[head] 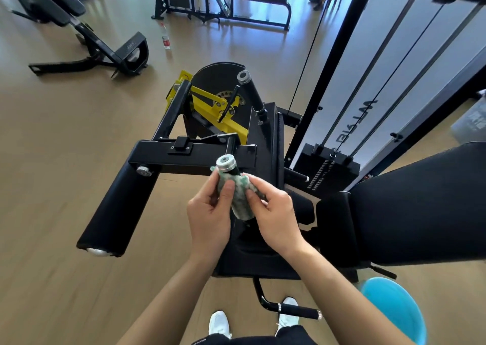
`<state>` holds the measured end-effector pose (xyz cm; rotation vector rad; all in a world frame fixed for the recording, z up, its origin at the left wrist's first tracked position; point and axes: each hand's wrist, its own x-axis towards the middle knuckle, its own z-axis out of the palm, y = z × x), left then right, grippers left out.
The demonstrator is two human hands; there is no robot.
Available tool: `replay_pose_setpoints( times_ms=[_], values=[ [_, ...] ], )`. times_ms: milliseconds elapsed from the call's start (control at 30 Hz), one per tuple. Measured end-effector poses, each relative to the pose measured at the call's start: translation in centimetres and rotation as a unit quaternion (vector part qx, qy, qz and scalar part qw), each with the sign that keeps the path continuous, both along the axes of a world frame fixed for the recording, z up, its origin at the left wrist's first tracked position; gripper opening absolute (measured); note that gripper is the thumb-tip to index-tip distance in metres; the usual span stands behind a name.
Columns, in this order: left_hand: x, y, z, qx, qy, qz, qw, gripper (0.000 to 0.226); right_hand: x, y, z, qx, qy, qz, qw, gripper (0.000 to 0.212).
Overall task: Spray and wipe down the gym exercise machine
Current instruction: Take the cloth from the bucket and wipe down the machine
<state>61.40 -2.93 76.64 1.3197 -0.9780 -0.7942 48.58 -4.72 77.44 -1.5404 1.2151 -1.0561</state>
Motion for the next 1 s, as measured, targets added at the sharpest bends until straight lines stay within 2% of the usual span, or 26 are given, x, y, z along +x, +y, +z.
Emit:
replay_pose_setpoints(
  times_ms=[100, 267, 333, 400, 467, 533, 567, 667, 733, 833, 1000],
  values=[
    [-0.6, 1.6, -1.9, 0.040, 0.020, -0.031, 0.999, 0.015, -1.0, 1.5, -1.7, 0.028, 0.024, -0.013, 0.999, 0.040],
    [-0.3, 2.4, -2.2, 0.104, 0.075, -0.070, 0.989, 0.019, -0.5, 2.6, -2.3, -0.010, 0.073, -0.014, 0.997, 0.065],
    [0.4, 2.1, -1.3, 0.131, 0.121, -0.089, 0.980, 0.030, -0.1, 2.2, -1.8, -0.031, 0.082, -0.024, 0.996, 0.062],
    [1.8, 1.7, -0.7, 0.134, 0.095, -0.093, 0.982, 0.035, -0.1, 1.3, -1.2, -0.034, 0.061, -0.039, 0.997, 0.050],
    [3.4, 1.0, -0.2, 0.100, -0.006, -0.059, 0.993, 0.026, -0.3, 0.1, -0.2, -0.042, 0.035, -0.056, 0.997, 0.040],
    [4.6, 0.3, 1.1, 0.044, -0.052, -0.027, 0.997, 0.018, -0.3, -1.1, 1.2, -0.074, 0.020, -0.063, 0.995, 0.040],
    [4.9, -0.2, 1.8, 0.012, -0.063, -0.029, 0.997, 0.024, -0.1, -1.6, 2.1, -0.090, 0.014, -0.070, 0.993, 0.041],
    [4.7, -1.3, 3.3, -0.072, -0.107, -0.096, 0.987, 0.035, 0.9, -2.3, 3.6, -0.144, 0.002, -0.093, 0.985, 0.038],
    [4.1, -1.6, 2.9, -0.104, -0.146, -0.121, 0.976, 0.033, 1.6, -1.8, 3.1, -0.163, 0.036, -0.057, 0.984, 0.038],
    [3.5, -1.5, 1.9, -0.121, -0.150, -0.108, 0.975, 0.035, 1.4, 0.3, 0.2, -0.104, 0.049, 0.000, 0.993, 0.048],
    [3.3, -1.3, 2.1, -0.132, -0.125, -0.114, 0.977, 0.038, -1.9, 1.7, -1.9, -0.013, 0.124, -0.005, 0.992, 0.048]
  ],
)
